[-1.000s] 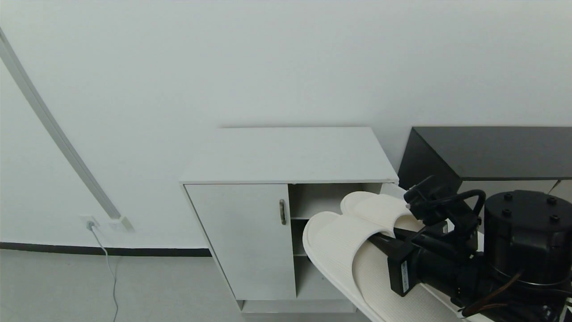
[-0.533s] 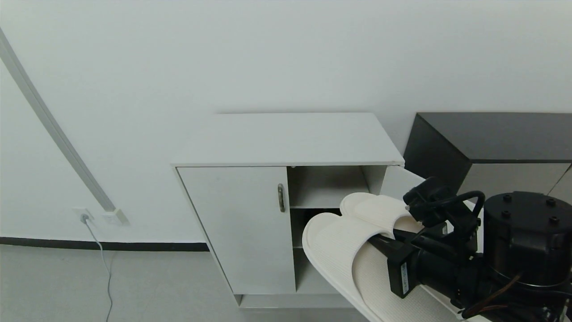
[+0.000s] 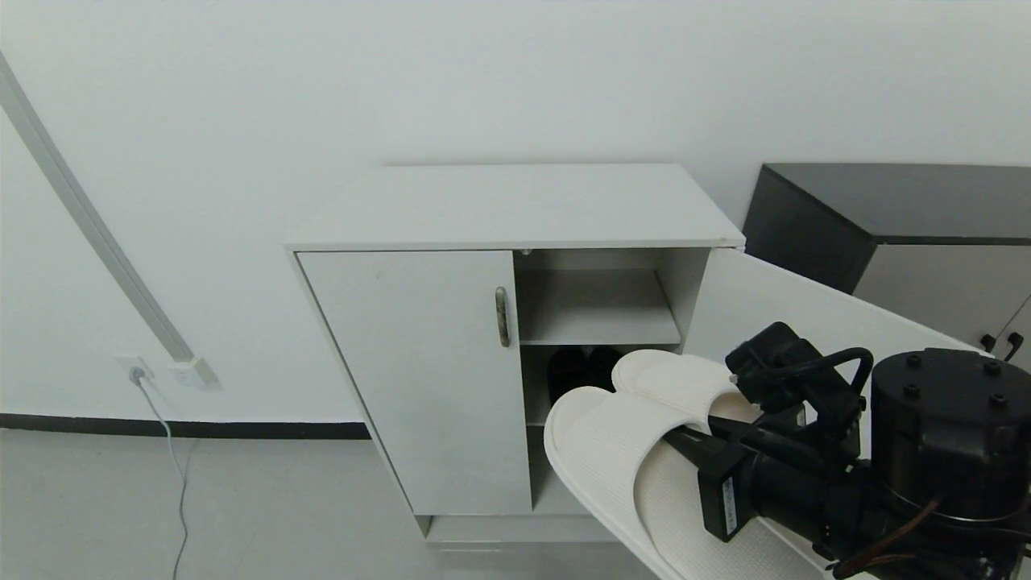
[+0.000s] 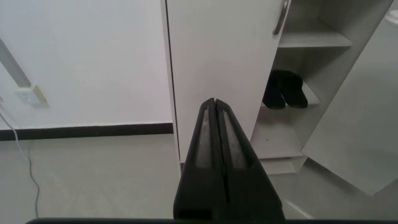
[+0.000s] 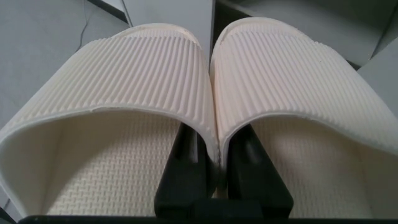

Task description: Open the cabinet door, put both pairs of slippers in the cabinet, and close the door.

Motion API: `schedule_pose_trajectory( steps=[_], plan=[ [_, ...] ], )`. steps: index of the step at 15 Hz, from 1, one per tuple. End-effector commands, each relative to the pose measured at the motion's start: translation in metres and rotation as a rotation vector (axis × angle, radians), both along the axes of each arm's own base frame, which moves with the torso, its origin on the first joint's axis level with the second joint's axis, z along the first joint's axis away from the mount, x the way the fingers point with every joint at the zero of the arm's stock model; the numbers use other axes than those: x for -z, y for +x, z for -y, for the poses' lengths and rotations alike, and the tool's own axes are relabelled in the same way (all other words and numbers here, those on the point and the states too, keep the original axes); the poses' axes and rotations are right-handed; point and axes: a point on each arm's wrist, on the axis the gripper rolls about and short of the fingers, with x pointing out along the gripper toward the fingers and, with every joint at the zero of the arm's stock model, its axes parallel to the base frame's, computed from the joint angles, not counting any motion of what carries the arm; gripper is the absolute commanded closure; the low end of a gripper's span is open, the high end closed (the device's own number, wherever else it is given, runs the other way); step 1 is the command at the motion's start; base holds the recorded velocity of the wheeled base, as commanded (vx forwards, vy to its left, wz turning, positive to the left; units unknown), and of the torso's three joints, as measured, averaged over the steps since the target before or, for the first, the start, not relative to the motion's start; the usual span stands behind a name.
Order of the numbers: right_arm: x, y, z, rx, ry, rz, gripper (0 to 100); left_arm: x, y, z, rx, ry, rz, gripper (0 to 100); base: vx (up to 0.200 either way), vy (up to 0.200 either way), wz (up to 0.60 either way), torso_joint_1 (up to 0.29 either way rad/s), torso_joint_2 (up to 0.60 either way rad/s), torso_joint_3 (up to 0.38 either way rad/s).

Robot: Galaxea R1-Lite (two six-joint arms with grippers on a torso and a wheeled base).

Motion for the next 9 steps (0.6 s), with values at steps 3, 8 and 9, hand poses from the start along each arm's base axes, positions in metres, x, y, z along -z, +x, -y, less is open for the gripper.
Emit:
schedule_pose_trajectory(
  steps=[3, 8, 9],
  plan=[
    [0.0006, 0.0000, -0.0006, -0.008, 0.004, 0.001, 100, 0.0000, 0.0000, 0.0000, 0.000, 0.000, 0.000, 100, 0.000, 0.000, 0.00, -0.173, 0.50, 0.321],
    [0.0020, -0.0006, 0.0000, -0.012, 0.002, 0.000, 100, 0.0000, 0.0000, 0.0000, 0.000, 0.000, 0.000, 100, 0.000, 0.000, 0.00, -0.143, 0.48, 0.329],
    [0.0024, -0.0007, 0.0002, -0.011, 0.005, 0.000, 100, 0.0000, 0.0000, 0.0000, 0.000, 0.000, 0.000, 100, 0.000, 0.000, 0.00, -0.115, 0.46, 0.334]
  ],
)
